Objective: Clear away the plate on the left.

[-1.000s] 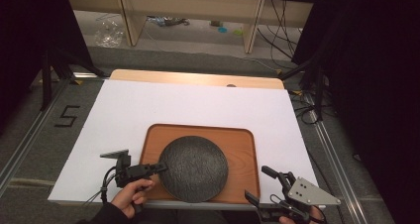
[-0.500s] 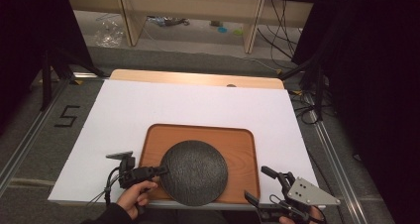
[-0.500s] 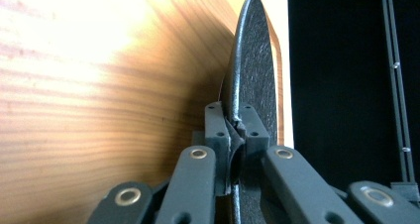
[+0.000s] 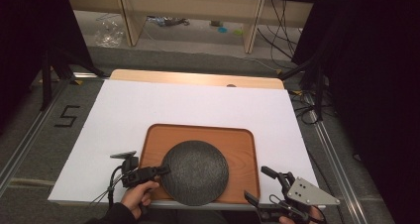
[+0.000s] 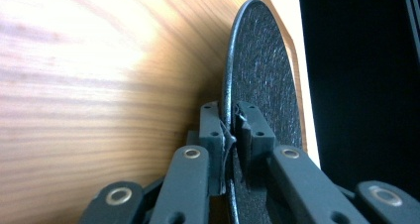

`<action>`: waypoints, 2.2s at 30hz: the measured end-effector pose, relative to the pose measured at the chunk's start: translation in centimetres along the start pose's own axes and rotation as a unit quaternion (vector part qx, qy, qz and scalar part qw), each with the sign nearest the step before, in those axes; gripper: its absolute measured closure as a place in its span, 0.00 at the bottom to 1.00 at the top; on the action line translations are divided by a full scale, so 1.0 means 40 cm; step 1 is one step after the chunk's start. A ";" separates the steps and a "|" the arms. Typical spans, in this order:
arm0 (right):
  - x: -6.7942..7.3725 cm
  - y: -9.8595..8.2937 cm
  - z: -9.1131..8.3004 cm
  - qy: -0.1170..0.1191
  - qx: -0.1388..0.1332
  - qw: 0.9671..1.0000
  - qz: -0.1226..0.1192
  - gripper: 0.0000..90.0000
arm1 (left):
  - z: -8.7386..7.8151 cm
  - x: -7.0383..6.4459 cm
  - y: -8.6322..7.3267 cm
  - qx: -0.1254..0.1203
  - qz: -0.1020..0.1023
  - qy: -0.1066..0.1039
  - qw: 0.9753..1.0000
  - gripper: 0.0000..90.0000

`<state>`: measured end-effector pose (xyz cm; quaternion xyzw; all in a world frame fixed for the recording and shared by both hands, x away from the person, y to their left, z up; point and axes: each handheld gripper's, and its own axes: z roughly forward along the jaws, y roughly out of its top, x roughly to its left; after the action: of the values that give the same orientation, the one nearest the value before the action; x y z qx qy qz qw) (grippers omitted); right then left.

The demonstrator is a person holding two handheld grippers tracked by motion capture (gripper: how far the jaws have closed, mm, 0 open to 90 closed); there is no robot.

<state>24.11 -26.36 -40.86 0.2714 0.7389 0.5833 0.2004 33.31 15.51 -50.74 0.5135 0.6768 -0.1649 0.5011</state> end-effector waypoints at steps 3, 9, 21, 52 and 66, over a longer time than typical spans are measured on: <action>0.001 0.001 -0.002 -0.002 0.004 1.000 0.000 0.17 | 0.012 -0.005 -0.002 0.007 0.008 0.000 1.000 0.90; -0.002 0.000 0.000 -0.002 -0.001 1.000 -0.006 0.17 | 0.021 -0.008 -0.009 0.013 0.014 0.007 1.000 0.89; -0.001 0.000 0.000 -0.001 -0.001 1.000 -0.006 0.17 | 0.030 -0.012 -0.015 0.020 0.025 0.026 0.999 0.86; -0.002 0.000 -0.001 -0.001 0.002 1.000 -0.004 0.17 | 0.024 -0.049 0.007 0.060 0.074 0.031 0.995 0.44; -0.001 0.000 -0.001 -0.001 0.002 1.000 -0.004 0.17 | 0.009 -0.062 0.027 0.067 0.078 0.037 0.994 0.31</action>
<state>24.12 -26.41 -40.86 0.2689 0.7409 0.5810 0.2030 34.34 14.40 -48.48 0.6031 0.6399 -0.1515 0.4514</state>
